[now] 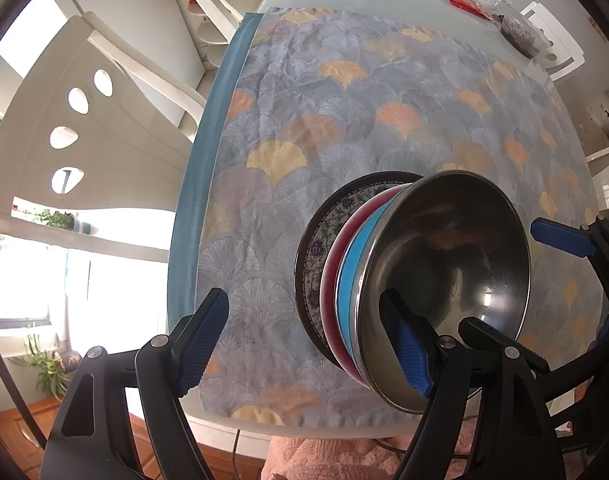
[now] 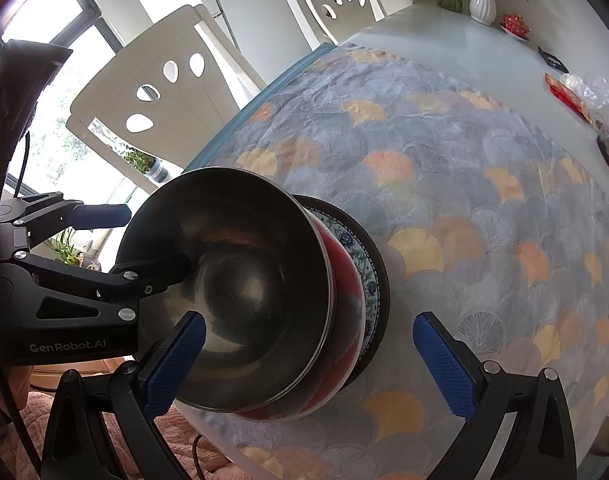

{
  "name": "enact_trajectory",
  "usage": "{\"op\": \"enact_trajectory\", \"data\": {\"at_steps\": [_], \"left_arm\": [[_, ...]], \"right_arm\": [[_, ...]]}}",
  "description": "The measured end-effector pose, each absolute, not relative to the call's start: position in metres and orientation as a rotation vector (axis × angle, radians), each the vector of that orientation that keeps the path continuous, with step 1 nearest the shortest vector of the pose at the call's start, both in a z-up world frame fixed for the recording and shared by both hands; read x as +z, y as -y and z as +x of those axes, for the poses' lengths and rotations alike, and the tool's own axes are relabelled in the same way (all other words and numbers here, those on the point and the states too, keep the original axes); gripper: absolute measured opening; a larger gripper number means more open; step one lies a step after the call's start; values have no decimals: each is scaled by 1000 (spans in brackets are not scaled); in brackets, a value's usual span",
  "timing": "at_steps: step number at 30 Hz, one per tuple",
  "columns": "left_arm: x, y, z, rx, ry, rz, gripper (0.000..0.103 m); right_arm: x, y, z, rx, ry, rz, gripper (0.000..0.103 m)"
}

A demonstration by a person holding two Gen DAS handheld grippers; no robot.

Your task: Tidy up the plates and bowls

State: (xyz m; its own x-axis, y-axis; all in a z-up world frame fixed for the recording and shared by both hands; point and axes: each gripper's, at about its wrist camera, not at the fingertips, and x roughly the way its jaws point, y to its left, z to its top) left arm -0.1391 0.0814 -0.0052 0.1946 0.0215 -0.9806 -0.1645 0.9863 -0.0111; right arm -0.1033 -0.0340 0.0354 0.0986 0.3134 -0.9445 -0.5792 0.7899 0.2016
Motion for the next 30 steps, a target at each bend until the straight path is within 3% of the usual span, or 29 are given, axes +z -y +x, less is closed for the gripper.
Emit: {"op": "enact_trajectory", "data": {"at_steps": [30], "left_arm": [[-5, -87, -139, 121, -1367, -131, 76]], "right_arm": [[31, 29, -103, 675, -1327, -245, 103]]}}
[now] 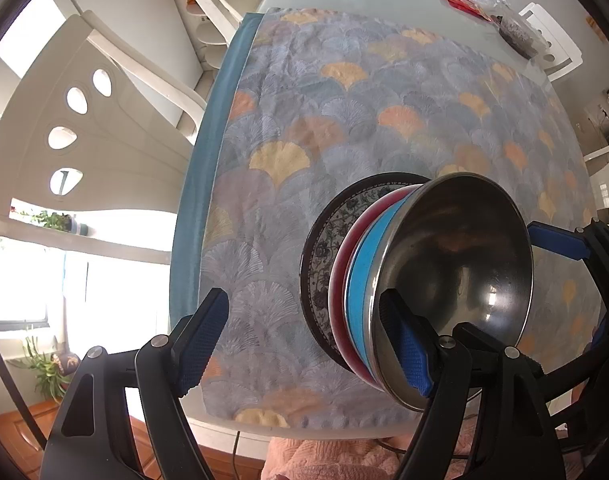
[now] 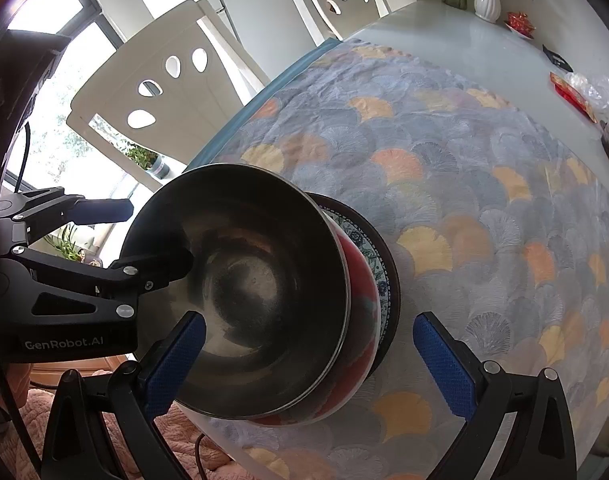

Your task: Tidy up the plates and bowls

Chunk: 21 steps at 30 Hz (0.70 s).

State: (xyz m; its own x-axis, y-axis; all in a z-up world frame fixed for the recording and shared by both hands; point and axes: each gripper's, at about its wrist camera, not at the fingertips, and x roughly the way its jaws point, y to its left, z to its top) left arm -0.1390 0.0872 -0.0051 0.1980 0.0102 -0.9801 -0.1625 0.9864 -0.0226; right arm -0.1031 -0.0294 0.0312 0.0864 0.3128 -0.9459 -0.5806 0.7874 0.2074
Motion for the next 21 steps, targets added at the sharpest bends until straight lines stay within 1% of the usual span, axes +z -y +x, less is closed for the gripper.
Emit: {"op": "enact_trajectory", "data": {"at_steps": [21], "left_arm": [[-3, -91, -140, 110, -1354, -122, 76]], "right_arm": [[30, 23, -106, 676, -1329, -255, 103]]}}
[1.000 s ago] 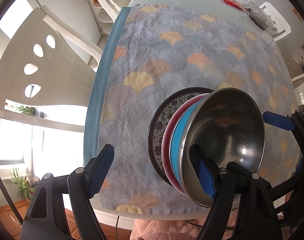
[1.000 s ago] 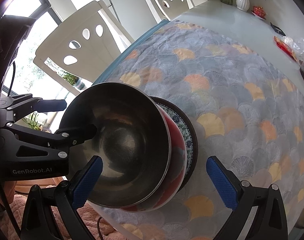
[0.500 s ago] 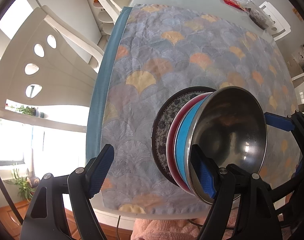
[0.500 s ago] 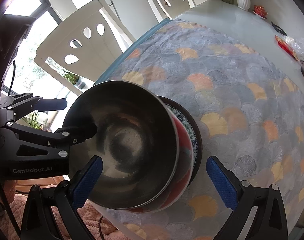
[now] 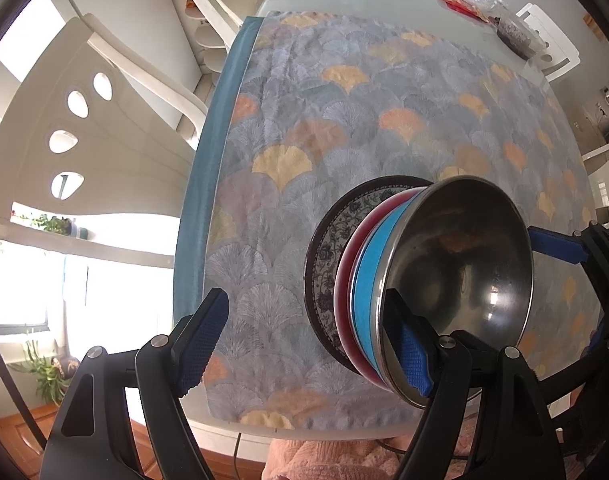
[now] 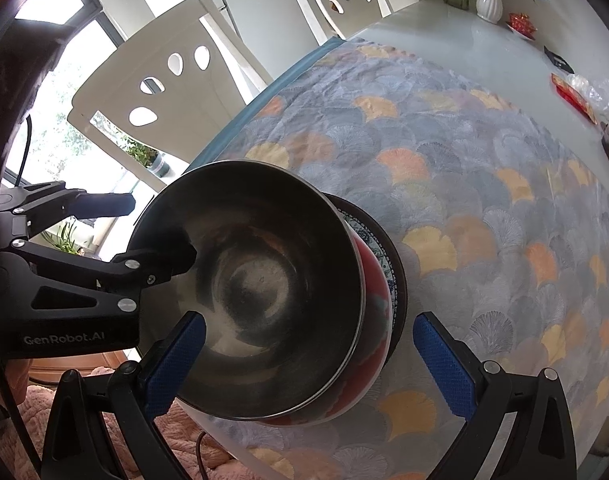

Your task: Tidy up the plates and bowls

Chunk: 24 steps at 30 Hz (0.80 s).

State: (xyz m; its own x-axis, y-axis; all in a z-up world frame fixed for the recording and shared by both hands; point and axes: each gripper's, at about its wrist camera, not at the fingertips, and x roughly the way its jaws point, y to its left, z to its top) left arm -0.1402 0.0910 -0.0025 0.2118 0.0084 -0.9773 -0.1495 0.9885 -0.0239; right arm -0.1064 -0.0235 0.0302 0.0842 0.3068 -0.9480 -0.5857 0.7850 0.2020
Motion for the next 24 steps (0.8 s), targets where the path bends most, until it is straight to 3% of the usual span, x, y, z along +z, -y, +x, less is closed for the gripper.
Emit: {"op": "enact_trajectory", "data": {"at_steps": [24], "left_arm": [[-9, -92, -141, 104, -1379, -122, 76]], "right_arm": [[23, 19, -109, 686, -1361, -270, 103]]}}
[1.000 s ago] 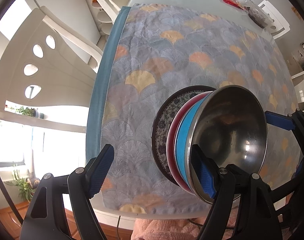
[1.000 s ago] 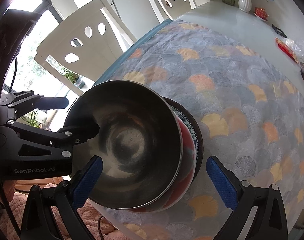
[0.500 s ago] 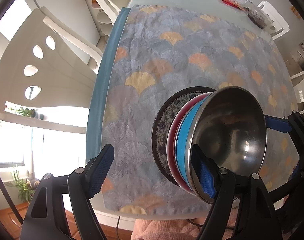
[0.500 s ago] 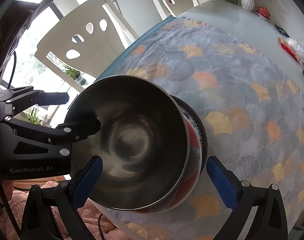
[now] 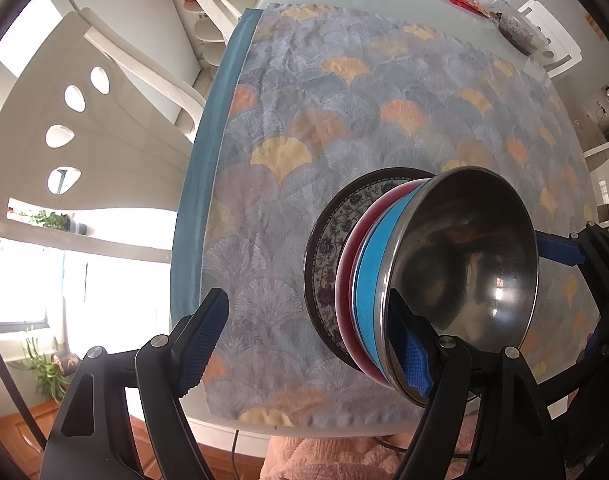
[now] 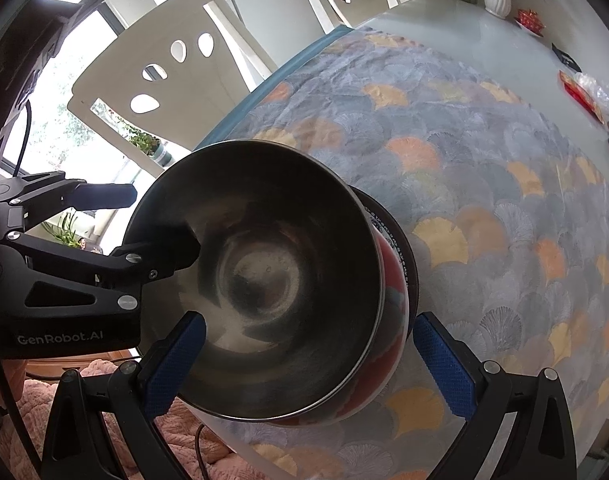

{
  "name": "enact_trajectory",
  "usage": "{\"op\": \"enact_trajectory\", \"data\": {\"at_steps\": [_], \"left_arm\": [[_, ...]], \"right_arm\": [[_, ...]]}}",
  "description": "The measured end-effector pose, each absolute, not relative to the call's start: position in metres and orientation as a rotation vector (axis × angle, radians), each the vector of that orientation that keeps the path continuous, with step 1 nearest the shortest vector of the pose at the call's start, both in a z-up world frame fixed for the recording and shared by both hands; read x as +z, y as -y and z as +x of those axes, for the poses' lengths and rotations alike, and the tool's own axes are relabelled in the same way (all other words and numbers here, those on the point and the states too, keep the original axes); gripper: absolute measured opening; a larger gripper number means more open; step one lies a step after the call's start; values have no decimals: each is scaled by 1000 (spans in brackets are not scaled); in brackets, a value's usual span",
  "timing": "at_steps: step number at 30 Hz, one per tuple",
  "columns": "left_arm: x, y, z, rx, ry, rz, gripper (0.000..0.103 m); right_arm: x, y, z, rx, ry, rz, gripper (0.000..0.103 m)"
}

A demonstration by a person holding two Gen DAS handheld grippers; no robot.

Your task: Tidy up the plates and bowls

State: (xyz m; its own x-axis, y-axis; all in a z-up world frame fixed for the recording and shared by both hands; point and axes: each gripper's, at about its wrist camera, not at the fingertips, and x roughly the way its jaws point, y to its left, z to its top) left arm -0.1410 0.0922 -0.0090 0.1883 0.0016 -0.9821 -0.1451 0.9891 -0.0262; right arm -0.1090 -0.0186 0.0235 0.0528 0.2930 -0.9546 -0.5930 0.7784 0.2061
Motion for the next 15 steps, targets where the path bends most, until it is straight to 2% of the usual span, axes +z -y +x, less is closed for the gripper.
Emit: {"op": "enact_trajectory", "data": {"at_steps": [15], "left_arm": [[-12, -93, -138, 102, -1383, -130, 76]], "right_arm": [[16, 29, -102, 651, -1384, -239, 103]]}}
